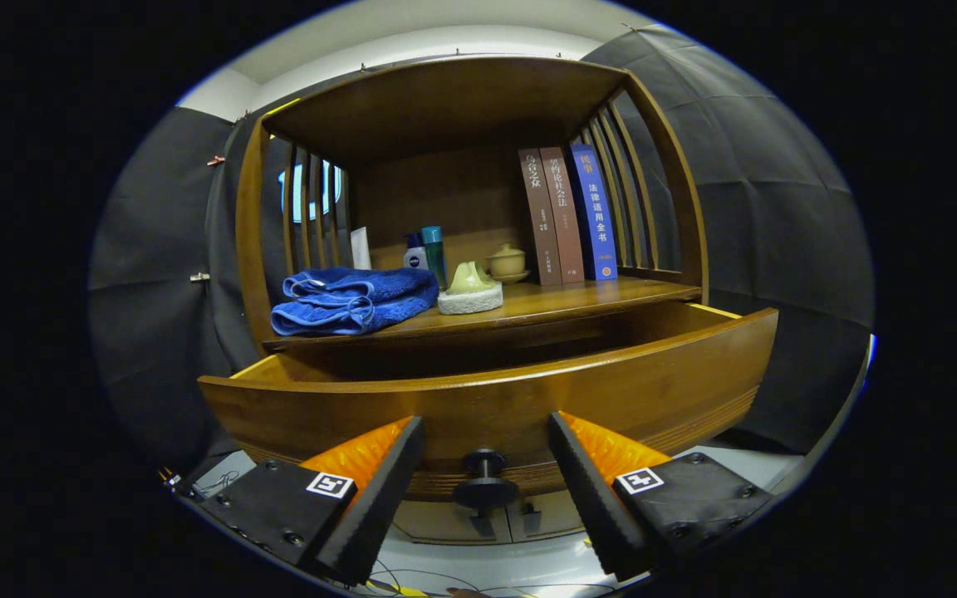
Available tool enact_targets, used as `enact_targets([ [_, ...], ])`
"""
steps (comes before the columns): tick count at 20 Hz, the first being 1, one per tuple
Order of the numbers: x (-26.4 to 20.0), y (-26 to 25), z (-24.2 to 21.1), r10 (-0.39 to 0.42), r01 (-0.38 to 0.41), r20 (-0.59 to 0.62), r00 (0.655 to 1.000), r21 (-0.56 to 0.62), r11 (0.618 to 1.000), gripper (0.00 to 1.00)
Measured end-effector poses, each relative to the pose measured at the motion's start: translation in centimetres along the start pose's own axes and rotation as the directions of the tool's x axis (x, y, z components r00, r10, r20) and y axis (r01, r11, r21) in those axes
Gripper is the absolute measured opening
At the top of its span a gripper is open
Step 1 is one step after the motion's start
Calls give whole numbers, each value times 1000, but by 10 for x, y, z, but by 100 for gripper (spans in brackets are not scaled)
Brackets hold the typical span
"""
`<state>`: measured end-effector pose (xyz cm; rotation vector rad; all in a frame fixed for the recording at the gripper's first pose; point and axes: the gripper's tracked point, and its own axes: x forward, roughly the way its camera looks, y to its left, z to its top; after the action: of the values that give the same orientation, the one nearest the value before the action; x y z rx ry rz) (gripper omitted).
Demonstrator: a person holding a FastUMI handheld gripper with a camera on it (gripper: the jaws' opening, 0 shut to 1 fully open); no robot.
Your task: Pull open the drawer, take out the items inside it, and place them on the countertop above the cabinet.
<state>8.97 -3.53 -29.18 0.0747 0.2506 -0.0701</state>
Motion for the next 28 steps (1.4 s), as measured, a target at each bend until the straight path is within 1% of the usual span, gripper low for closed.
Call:
enact_targets([
  [7, 46, 3, 6, -3, 3, 7, 1000, 8, 1000, 99],
  [13, 76, 3, 9, -2, 1, 6, 1000, 17, 1000, 99],
  [17, 87, 4, 11, -6, 6, 7, 1000, 23, 1000, 99],
  [28, 86, 6, 10, -1, 0, 10, 1000, 39, 999, 99],
])
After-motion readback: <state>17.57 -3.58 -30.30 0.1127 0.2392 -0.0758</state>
